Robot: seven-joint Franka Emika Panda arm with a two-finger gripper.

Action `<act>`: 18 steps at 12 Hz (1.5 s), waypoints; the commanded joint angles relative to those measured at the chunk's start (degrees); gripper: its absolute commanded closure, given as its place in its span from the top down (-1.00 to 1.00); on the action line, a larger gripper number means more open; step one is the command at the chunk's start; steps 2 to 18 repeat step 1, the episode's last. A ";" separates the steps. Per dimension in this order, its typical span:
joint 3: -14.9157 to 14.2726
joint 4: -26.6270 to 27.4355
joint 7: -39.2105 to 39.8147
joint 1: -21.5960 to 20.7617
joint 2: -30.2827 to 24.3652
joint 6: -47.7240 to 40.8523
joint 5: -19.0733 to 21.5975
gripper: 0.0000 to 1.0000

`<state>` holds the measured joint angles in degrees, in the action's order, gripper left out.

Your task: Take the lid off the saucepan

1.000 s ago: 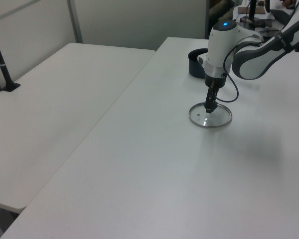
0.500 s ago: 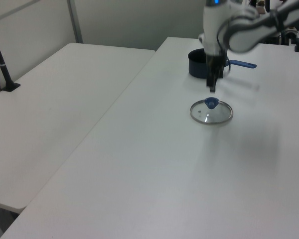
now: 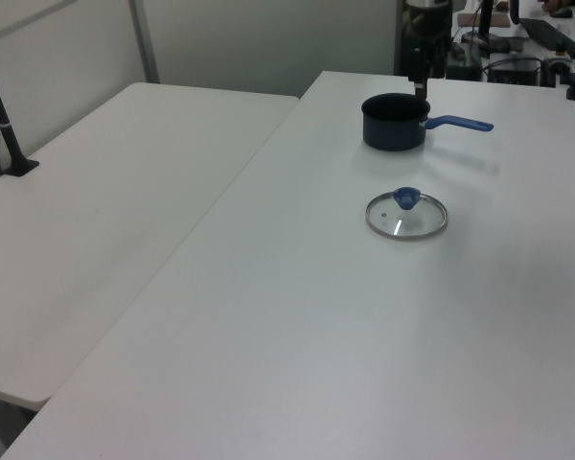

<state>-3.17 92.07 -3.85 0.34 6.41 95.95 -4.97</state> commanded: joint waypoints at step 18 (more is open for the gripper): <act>0.53 0.30 0.77 0.10 -0.62 -1.39 1.28 1.00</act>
